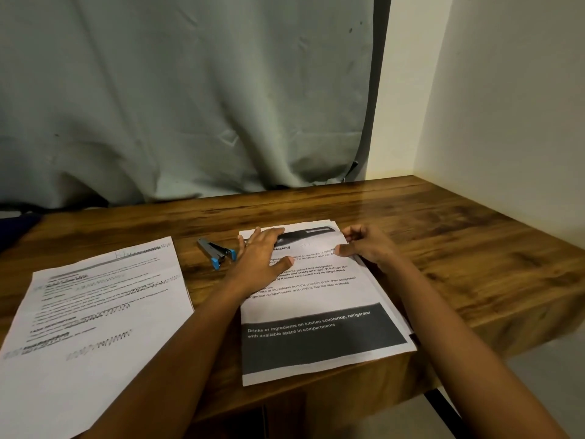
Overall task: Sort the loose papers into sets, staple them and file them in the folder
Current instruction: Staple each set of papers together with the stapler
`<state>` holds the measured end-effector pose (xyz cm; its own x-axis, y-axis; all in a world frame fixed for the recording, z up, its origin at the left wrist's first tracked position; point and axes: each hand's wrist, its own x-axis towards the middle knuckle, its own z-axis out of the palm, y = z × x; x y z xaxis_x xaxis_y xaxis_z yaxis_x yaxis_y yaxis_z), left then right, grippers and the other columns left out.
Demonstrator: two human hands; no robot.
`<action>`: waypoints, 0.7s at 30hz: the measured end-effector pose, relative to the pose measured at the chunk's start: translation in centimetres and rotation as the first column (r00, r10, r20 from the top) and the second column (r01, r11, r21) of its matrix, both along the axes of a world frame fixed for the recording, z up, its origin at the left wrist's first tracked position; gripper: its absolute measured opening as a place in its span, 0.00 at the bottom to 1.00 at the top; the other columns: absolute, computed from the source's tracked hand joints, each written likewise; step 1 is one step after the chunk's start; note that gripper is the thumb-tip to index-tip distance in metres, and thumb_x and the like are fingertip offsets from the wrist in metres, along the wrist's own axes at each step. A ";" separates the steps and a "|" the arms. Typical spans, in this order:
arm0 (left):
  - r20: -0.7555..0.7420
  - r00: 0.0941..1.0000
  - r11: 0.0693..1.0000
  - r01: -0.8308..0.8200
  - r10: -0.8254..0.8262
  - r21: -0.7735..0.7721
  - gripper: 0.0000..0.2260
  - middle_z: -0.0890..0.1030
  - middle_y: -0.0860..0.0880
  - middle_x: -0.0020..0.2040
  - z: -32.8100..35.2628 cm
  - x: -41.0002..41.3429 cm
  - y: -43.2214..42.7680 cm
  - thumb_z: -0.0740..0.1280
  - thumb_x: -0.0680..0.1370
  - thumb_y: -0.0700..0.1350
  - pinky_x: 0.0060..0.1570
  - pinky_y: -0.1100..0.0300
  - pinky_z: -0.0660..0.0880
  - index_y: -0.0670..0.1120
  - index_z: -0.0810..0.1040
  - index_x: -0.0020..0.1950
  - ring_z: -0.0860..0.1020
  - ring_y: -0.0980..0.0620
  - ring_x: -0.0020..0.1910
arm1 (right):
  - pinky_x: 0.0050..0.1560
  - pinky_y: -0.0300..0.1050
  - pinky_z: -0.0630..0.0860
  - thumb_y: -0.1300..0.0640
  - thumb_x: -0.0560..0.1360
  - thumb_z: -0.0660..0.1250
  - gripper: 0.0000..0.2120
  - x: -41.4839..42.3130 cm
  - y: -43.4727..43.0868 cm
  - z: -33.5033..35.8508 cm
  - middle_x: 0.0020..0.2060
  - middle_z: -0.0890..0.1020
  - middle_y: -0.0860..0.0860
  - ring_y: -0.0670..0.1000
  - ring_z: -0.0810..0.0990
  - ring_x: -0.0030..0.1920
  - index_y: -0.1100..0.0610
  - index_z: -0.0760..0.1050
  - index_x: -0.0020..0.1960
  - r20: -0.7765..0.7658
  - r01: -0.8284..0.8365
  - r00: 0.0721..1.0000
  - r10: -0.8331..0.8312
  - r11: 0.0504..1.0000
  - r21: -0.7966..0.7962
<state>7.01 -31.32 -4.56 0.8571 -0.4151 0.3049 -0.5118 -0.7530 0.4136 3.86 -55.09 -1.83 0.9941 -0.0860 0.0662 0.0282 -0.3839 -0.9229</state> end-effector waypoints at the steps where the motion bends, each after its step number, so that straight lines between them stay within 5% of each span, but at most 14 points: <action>1: -0.003 1.000 1.000 -0.004 0.004 0.009 0.31 0.57 0.48 0.78 0.0 0.0 0.1 0.62 0.78 0.57 0.73 0.43 0.38 0.50 0.55 0.77 0.48 0.46 0.77 | 0.39 0.37 0.76 0.71 0.68 0.73 0.11 0.1 0.0 -0.1 0.38 0.81 0.52 0.48 0.80 0.39 0.56 0.78 0.41 -0.001 0.007 1.000 -0.007 1.000 -0.010; 7: -0.043 0.997 0.997 -0.068 0.066 -0.039 0.35 0.51 0.44 0.78 0.3 -0.1 0.5 0.64 0.78 0.57 0.74 0.45 0.43 0.48 0.50 0.78 0.46 0.44 0.77 | 0.41 0.41 0.77 0.71 0.69 0.71 0.09 0.2 -0.1 -0.3 0.42 0.82 0.55 0.53 0.81 0.42 0.59 0.76 0.40 -0.016 0.124 0.992 -0.124 0.992 0.008; 12: -0.110 0.983 0.959 -0.170 0.148 -0.225 0.36 0.60 0.43 0.75 0.6 0.3 1.1 0.69 0.75 0.53 0.72 0.47 0.59 0.46 0.55 0.77 0.57 0.42 0.75 | 0.40 0.42 0.78 0.71 0.70 0.71 0.11 0.6 -0.5 -0.6 0.43 0.82 0.54 0.52 0.81 0.42 0.58 0.74 0.40 -0.025 0.184 0.983 -0.183 0.982 0.034; 18: -0.259 0.953 0.979 -0.184 0.155 -0.091 0.43 0.54 0.43 0.78 0.6 0.7 1.5 0.72 0.73 0.53 0.73 0.45 0.55 0.48 0.50 0.78 0.50 0.42 0.77 | 0.38 0.37 0.76 0.73 0.69 0.70 0.14 0.7 -0.4 -0.7 0.41 0.81 0.51 0.49 0.80 0.41 0.56 0.75 0.44 -0.016 0.075 0.997 -0.074 0.996 0.053; 21: -0.334 0.934 0.986 -0.154 0.125 -0.061 0.43 0.59 0.44 0.76 1.4 0.8 1.8 0.75 0.71 0.47 0.72 0.44 0.58 0.49 0.51 0.78 0.55 0.42 0.76 | 0.39 0.36 0.77 0.71 0.70 0.70 0.12 0.7 -0.3 -0.7 0.44 0.83 0.52 0.51 0.82 0.44 0.58 0.77 0.49 -0.010 0.017 1.000 -0.017 0.998 0.053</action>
